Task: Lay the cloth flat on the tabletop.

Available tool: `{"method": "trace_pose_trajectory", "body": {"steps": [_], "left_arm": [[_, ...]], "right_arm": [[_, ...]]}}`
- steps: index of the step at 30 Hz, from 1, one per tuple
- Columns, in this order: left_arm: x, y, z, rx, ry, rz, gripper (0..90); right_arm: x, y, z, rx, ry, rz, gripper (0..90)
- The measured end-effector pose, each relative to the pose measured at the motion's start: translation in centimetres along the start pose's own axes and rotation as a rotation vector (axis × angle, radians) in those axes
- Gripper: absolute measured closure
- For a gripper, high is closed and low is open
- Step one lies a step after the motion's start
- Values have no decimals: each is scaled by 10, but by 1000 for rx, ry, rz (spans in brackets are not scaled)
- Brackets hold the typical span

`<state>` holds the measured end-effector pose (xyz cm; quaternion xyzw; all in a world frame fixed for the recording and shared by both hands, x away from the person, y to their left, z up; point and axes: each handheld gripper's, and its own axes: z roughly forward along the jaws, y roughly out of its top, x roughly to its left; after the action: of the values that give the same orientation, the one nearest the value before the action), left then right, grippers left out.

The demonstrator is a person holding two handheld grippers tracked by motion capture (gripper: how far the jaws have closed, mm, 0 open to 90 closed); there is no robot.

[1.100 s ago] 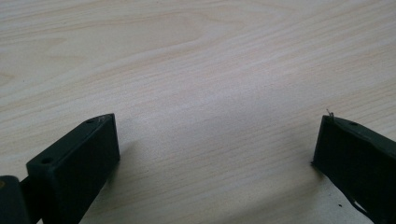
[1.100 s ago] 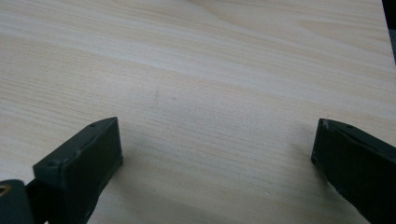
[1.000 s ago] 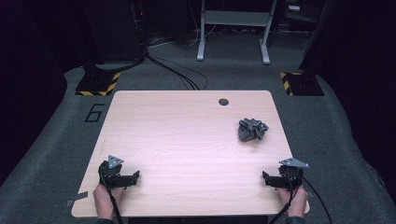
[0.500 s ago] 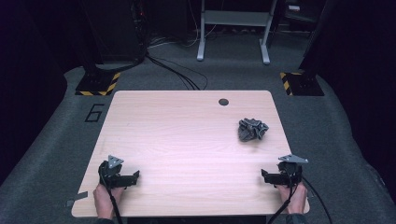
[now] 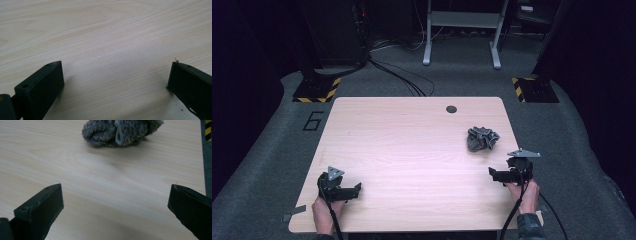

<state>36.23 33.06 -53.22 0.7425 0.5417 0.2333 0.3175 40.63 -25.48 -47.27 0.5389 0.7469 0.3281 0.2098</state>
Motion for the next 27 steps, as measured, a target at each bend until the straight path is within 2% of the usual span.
{"method": "trace_pose_trajectory", "body": {"steps": [6,7,15,22,27], "left_arm": [[0,0,0,-1,0,-1,1],[0,0,0,-1,0,-1,1],[0,0,0,-3,2,0,2],[0,0,0,-7,2,-1,2],[0,0,0,-7,3,-1,3]], "right_arm": [[-3,20,9,-3,18,-3,0],[-3,24,11,1,23,10,0],[-5,53,27,5,24,-3,5],[-7,72,46,24,-5,8,23],[-10,80,60,42,-3,19,34]]}}
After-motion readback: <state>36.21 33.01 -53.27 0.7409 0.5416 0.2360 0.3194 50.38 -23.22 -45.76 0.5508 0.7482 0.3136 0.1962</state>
